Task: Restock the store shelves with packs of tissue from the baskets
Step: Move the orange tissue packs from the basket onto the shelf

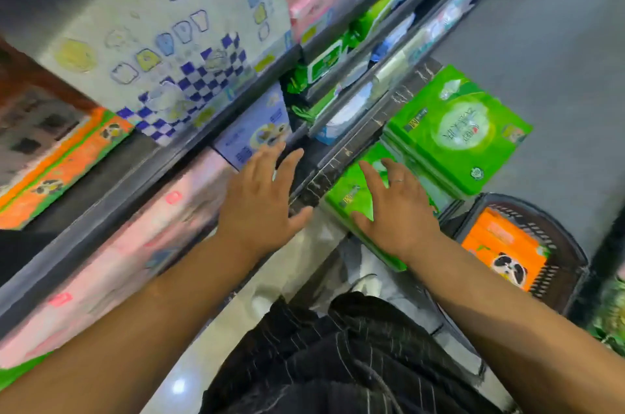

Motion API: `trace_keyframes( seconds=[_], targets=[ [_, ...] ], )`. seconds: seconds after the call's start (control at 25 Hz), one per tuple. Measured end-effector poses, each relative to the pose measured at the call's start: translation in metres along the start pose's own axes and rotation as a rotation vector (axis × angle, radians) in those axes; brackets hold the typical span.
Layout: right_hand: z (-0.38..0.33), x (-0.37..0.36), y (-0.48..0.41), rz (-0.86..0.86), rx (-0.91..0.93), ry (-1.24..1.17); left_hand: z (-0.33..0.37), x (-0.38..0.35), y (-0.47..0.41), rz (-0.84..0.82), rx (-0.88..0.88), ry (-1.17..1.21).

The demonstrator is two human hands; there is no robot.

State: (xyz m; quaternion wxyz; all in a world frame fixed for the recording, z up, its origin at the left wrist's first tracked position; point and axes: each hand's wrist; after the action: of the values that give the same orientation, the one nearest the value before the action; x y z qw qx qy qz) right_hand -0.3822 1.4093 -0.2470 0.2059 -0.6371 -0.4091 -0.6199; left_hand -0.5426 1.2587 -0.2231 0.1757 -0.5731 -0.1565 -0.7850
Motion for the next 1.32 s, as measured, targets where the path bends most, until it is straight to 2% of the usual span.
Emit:
trace_keyframes(
  seconds=[0.32, 0.52, 0.72, 0.92, 1.12, 1.24, 1.32],
  targets=[
    [0.155, -0.024, 0.063, -0.057, -0.314, -0.061, 0.146, -0.080, -0.099, -0.289, -0.356, -0.027],
    [0.202, -0.051, 0.098, -0.120, -0.553, -0.060, 0.196, -0.128, -0.125, -0.370, -0.623, -0.011],
    [0.237, -0.085, 0.124, -0.196, -0.849, -0.155, 0.235, -0.180, -0.146, -0.601, -0.775, -0.066],
    [0.289, -0.137, 0.142, -0.261, -1.026, -0.268, 0.283, -0.253, -0.161, -0.763, -0.697, 0.004],
    [0.367, -0.237, 0.140, -0.338, -1.064, -0.335, 0.332, -0.376, -0.158, -0.870, -0.459, 0.236],
    [0.426, -0.311, 0.127, -0.351, -1.036, -0.371, 0.349, -0.464, -0.148, -0.923, -0.299, 0.274],
    [0.469, -0.360, 0.124, -0.333, -1.069, -0.376, 0.360, -0.527, -0.140, -0.934, -0.140, 0.349]
  ],
)
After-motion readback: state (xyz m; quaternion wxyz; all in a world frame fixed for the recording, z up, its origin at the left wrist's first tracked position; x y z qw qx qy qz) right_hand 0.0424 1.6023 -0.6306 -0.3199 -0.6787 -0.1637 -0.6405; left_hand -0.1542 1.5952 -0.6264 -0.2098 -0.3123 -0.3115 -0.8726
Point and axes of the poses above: each hand's wrist, its own y-axis away from the middle knuckle, its own x-axis out of the back of the hand, z = x × y, and after that the axes turned 4 degrees about y, right-handed
